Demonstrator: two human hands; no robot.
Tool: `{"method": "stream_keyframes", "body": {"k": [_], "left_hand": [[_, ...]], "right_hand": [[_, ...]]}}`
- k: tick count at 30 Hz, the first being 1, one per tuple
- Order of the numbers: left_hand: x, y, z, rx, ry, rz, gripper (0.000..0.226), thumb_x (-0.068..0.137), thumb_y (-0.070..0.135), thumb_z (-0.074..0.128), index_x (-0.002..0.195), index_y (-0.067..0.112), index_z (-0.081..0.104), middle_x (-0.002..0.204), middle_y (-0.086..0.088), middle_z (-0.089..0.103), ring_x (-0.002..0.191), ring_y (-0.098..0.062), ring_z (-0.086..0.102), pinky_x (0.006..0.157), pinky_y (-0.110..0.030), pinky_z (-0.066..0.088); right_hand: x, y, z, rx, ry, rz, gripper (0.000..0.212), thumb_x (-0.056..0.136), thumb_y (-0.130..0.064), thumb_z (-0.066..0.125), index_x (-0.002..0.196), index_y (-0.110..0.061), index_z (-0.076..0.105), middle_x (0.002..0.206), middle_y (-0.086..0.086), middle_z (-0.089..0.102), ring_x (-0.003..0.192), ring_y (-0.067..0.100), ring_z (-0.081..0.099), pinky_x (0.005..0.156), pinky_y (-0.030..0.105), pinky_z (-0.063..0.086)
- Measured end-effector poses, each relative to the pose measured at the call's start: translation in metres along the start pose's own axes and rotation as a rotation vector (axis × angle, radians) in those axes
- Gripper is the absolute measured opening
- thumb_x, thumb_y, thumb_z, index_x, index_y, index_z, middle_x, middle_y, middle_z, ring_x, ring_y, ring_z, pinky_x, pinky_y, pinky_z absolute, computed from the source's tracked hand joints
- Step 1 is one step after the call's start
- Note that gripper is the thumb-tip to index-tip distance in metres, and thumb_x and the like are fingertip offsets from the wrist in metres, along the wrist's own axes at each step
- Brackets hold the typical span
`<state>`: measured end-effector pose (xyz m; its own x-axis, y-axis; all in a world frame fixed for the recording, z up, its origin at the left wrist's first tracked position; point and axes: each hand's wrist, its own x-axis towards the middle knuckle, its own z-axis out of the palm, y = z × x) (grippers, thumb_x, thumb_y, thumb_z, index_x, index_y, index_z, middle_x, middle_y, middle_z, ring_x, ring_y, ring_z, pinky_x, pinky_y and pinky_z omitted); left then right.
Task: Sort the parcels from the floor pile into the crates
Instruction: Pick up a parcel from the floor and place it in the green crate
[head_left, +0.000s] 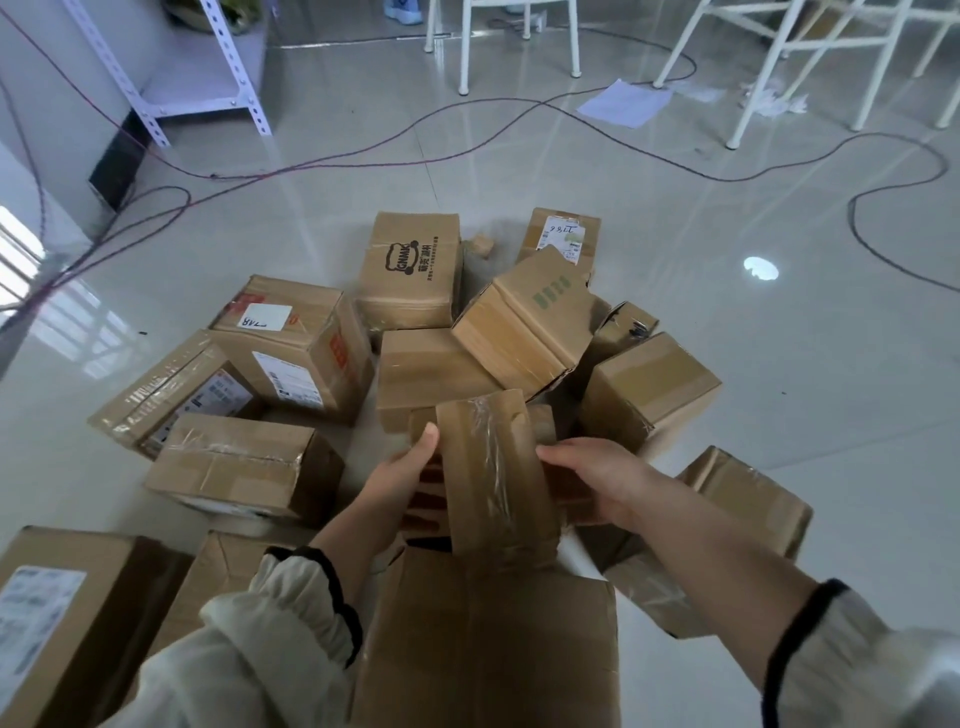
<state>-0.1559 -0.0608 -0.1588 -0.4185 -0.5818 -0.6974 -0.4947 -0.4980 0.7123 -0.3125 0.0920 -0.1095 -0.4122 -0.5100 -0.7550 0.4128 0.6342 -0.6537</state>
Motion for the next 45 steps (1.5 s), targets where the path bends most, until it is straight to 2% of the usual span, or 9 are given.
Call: {"method": "stream_keyframes", "body": {"k": [4,9,13,19,26,30,35,41,45], "left_hand": [[-0.009,0.002,0.003,0.121,-0.130,0.087,0.059,0.053,0.074,0.066,0.092,0.032,0.058,0.098,-0.002,0.067,0.085,-0.025,0.068,0.060,-0.034,0.056],[-0.007,0.003,0.002,0.085,-0.159,0.086,0.042,0.065,0.062,0.072,0.093,0.033,0.059,0.102,-0.001,0.066,0.090,-0.025,0.066,0.057,-0.031,0.055],[0.000,-0.006,-0.001,-0.048,-0.180,0.061,0.040,0.077,0.045,0.071,0.109,0.022,0.065,0.104,-0.003,0.070,0.097,-0.023,0.065,0.074,-0.035,0.054],[0.011,-0.018,-0.016,0.072,0.089,0.142,0.025,0.089,0.014,0.063,0.114,0.011,0.061,0.097,-0.008,0.066,0.078,-0.022,0.064,0.057,-0.030,0.052],[0.002,-0.019,-0.023,0.045,0.032,0.087,0.022,0.092,0.040,0.055,0.092,0.021,0.067,0.083,-0.003,0.071,0.070,-0.021,0.068,0.044,-0.025,0.051],[0.003,-0.022,-0.021,0.085,0.012,0.102,0.020,0.093,0.038,0.054,0.100,0.022,0.064,0.092,-0.007,0.069,0.080,-0.023,0.068,0.046,-0.026,0.052],[0.008,-0.021,-0.018,0.070,0.000,0.111,0.021,0.094,0.038,0.052,0.103,0.024,0.063,0.096,-0.008,0.069,0.086,-0.024,0.067,0.048,-0.028,0.053],[-0.029,0.023,0.005,-0.001,0.023,0.128,0.017,0.097,0.031,0.049,0.094,0.022,0.063,0.087,-0.004,0.069,0.076,-0.019,0.066,0.050,-0.026,0.049],[-0.104,0.097,0.020,-0.044,-0.010,0.131,0.019,0.096,0.030,0.049,0.098,0.018,0.063,0.093,-0.008,0.070,0.083,-0.023,0.066,0.056,-0.028,0.050]], "right_hand": [[0.003,0.011,-0.005,0.060,-0.129,0.135,0.037,0.084,-0.042,0.064,0.108,-0.015,0.063,0.108,0.010,0.067,0.096,0.028,0.062,0.072,0.038,0.048],[0.013,0.027,-0.001,0.063,-0.276,0.263,0.093,0.056,-0.065,0.065,0.131,-0.016,0.042,0.134,0.012,0.048,0.122,0.035,0.046,0.092,0.047,0.041],[0.015,0.019,0.006,0.033,-0.240,0.201,0.069,0.055,-0.059,0.074,0.106,-0.018,0.052,0.109,0.004,0.056,0.099,0.026,0.055,0.081,0.043,0.049],[0.022,0.026,0.014,-0.110,0.075,-0.061,0.016,0.085,-0.030,0.067,0.096,-0.022,0.060,0.090,0.002,0.068,0.079,0.020,0.065,0.064,0.033,0.048],[0.029,0.033,0.020,0.057,-0.027,-0.005,0.046,0.083,-0.044,0.065,0.122,-0.021,0.055,0.117,0.010,0.064,0.107,0.033,0.059,0.094,0.049,0.047],[0.040,0.052,0.016,0.256,-0.206,0.096,0.064,0.066,-0.057,0.065,0.119,-0.021,0.058,0.114,0.011,0.067,0.106,0.034,0.062,0.084,0.045,0.053],[0.041,0.052,0.016,0.403,-0.221,0.070,0.068,0.062,-0.050,0.071,0.122,-0.022,0.057,0.108,0.011,0.069,0.102,0.034,0.063,0.072,0.041,0.055],[-0.007,0.023,0.002,0.473,-0.147,0.021,0.060,0.071,-0.045,0.064,0.124,-0.017,0.056,0.113,0.013,0.067,0.108,0.031,0.058,0.108,0.057,0.032],[-0.093,-0.029,-0.022,0.511,-0.172,-0.034,0.058,0.075,-0.044,0.061,0.126,-0.018,0.056,0.119,0.012,0.066,0.114,0.031,0.060,0.096,0.047,0.048]]}}
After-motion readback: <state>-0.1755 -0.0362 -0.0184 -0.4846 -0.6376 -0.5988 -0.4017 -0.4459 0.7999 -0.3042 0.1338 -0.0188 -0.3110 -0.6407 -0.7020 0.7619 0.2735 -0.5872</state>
